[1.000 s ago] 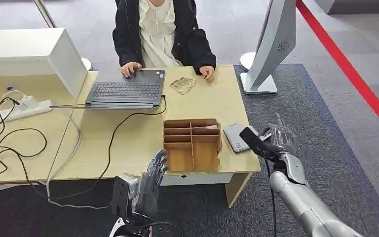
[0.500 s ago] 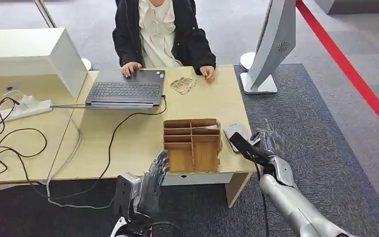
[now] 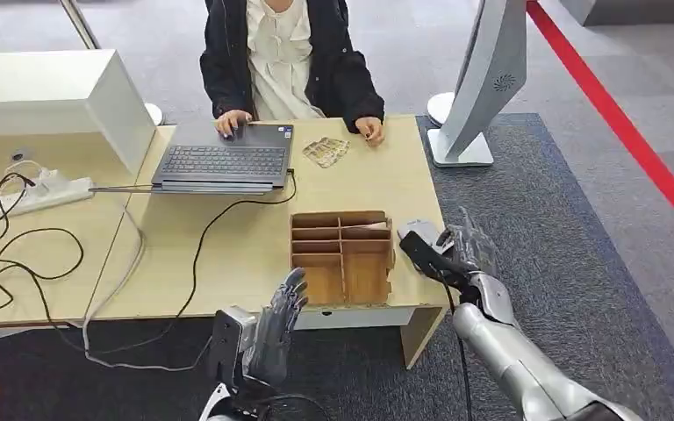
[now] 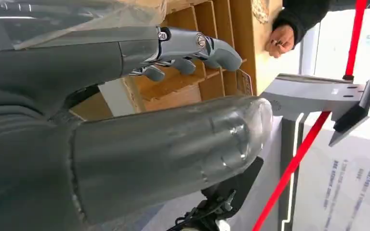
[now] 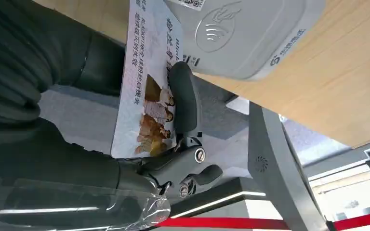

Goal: Pass the card to the sensor for recognition and then transmit it.

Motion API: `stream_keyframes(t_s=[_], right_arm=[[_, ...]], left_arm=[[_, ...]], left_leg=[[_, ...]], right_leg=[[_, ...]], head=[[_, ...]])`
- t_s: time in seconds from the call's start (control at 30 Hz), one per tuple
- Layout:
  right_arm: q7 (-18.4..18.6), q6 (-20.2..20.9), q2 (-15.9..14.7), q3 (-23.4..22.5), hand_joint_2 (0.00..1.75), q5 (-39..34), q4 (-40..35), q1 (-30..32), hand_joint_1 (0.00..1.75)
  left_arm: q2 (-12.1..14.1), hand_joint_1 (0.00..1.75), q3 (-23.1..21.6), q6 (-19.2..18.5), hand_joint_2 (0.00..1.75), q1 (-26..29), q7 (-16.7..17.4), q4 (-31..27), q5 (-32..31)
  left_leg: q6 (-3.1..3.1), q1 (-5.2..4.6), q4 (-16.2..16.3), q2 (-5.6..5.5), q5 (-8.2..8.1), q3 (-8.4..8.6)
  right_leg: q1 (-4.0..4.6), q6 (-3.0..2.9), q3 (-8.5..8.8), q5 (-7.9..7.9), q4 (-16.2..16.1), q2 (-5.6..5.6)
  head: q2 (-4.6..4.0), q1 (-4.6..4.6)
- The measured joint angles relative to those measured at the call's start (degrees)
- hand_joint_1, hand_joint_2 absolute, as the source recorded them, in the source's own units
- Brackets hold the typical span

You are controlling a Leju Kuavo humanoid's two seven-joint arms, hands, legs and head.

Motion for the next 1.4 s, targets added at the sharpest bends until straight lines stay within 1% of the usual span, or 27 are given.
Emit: stream_keyframes(t_s=[0.3,0.5,0.73,0.93,1.23,1.4], right_arm=[[0.0,0.0,0.6,0.6,1.75,0.0,2.2,-1.4,1.75],[0.7,0.8,0.8,1.0,1.75,0.8,3.7,-2.5,1.75],[1.0,2.1,1.4,1.0,1.75,0.3,6.2,-3.6,1.75],[0.7,2.1,1.9,1.0,1.75,-0.6,8.3,-4.0,1.75],[-1.1,2.0,2.2,1.0,1.75,-1.6,10.1,-4.2,1.75],[-1.9,1.4,2.6,1.0,1.75,-2.2,10.2,-4.3,1.75]], left_arm=[[-0.2,0.0,0.0,-0.7,0.0,-0.2,-0.1,0.6,0.2],[-0.3,0.0,0.0,-0.5,0.0,-0.3,-0.1,1.0,0.1],[-0.3,0.0,0.0,1.6,0.0,-0.2,-0.1,1.0,0.0],[-0.3,0.0,0.0,2.6,0.0,-0.2,-0.1,1.0,0.0],[-0.3,0.0,0.0,3.7,0.0,-0.2,-0.2,1.0,0.2],[-0.3,0.0,0.0,4.7,0.0,-0.2,-0.3,1.0,0.3]], left_leg=[[0.0,0.0,0.0,0.0,0.0,0.0],[0.0,0.0,0.0,0.0,0.0,0.01],[0.0,0.0,0.0,0.01,0.0,0.05],[0.0,0.0,0.0,0.03,0.01,0.12],[-0.02,0.01,0.0,0.03,0.06,0.13],[-0.02,0.01,0.0,0.02,0.08,0.13]], right_leg=[[0.0,0.0,0.0,0.0,0.0,0.0],[0.0,0.0,0.01,0.0,0.0,0.0],[0.0,0.0,0.04,0.0,0.0,0.0],[0.0,0.0,0.1,0.01,0.0,0.01],[0.0,-0.03,0.11,0.1,0.0,0.01],[0.01,-0.04,0.11,0.11,0.0,0.01]], head=[[0.0,0.0],[0.0,0.02],[0.0,0.02],[0.0,0.02],[0.0,0.02],[0.0,0.0]])
